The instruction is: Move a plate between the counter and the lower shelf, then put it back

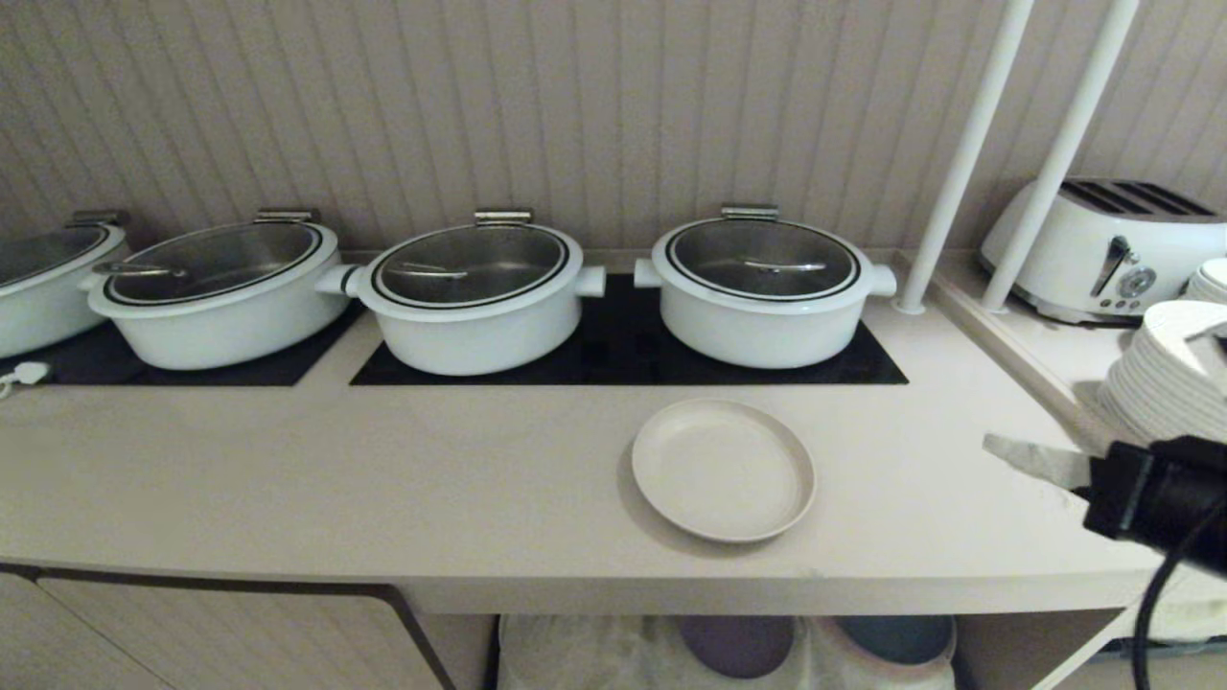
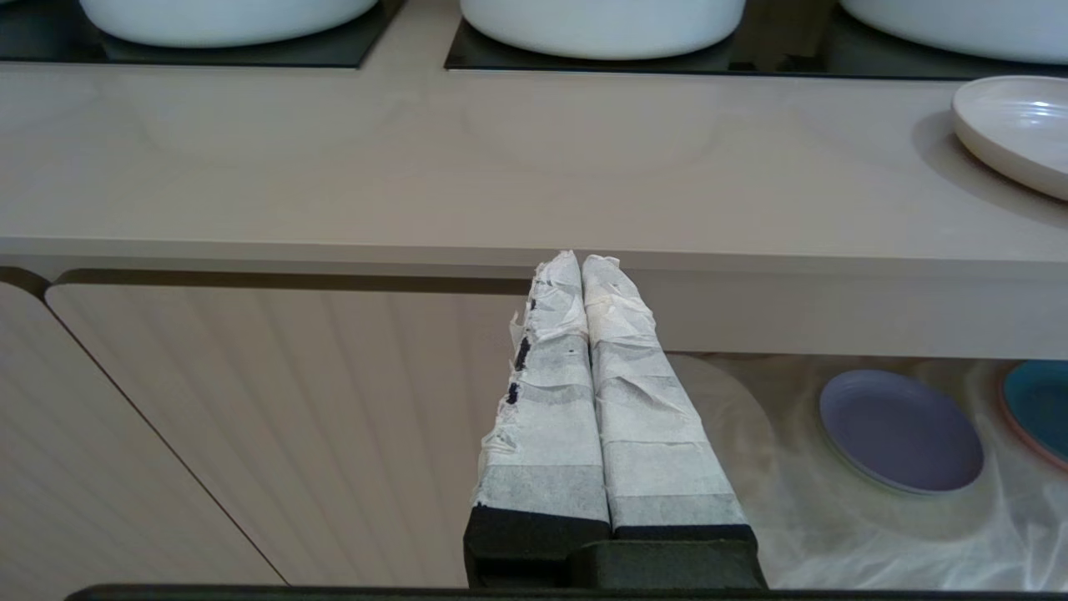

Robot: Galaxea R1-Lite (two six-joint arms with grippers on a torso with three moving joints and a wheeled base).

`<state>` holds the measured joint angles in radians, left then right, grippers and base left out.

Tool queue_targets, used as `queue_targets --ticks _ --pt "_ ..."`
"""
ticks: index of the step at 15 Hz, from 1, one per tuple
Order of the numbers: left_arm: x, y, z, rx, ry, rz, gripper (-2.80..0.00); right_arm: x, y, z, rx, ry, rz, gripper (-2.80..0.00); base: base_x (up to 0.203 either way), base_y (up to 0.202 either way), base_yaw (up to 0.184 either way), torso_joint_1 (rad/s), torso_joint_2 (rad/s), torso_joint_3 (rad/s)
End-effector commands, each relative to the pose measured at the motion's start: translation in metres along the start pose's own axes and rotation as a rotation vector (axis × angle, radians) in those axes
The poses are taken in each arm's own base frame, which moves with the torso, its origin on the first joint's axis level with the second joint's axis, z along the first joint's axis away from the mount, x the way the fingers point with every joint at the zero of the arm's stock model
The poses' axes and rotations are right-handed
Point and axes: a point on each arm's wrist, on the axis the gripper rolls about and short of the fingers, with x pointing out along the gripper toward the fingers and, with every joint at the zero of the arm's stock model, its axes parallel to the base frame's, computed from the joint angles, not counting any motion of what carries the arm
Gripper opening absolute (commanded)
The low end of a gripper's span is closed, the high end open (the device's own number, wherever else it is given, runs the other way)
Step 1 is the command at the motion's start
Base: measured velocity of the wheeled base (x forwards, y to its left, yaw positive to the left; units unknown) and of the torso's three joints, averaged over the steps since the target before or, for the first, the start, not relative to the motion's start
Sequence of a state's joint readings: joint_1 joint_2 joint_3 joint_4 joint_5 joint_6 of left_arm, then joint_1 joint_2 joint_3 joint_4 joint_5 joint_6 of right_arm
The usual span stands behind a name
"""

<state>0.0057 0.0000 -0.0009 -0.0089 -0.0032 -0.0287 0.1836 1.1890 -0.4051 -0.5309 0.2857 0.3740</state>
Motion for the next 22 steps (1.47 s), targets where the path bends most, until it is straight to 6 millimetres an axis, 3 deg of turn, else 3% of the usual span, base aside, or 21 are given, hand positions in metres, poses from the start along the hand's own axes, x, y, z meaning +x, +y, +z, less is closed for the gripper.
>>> queue_targets --ticks 1,3,9,22 --pt "0.0 0.0 0.0 0.0 0.001 0.001 -2.8 -0.043 0.002 -0.022 -0.075 -0.107 0.043 -2.8 0.0 0.0 0.0 0.0 0.0 0.0" --pt "0.0 0.0 0.0 0.0 0.0 0.001 -2.8 -0.058 -0.003 -0.045 -0.189 -0.105 0.032 -2.8 0.0 0.0 0.0 0.0 0.0 0.0" --pt "0.0 0.0 0.0 0.0 0.001 0.001 -2.8 -0.058 -0.009 -0.05 -0.184 -0.122 -0.142 -2.8 0.0 0.0 0.0 0.0 0.0 0.0" --pt "0.0 0.0 0.0 0.0 -0.001 0.0 -2.8 -0.062 -0.014 -0.076 -0.213 -0.004 -0.149 -2.8 0.0 0.0 0.0 0.0 0.0 0.0"
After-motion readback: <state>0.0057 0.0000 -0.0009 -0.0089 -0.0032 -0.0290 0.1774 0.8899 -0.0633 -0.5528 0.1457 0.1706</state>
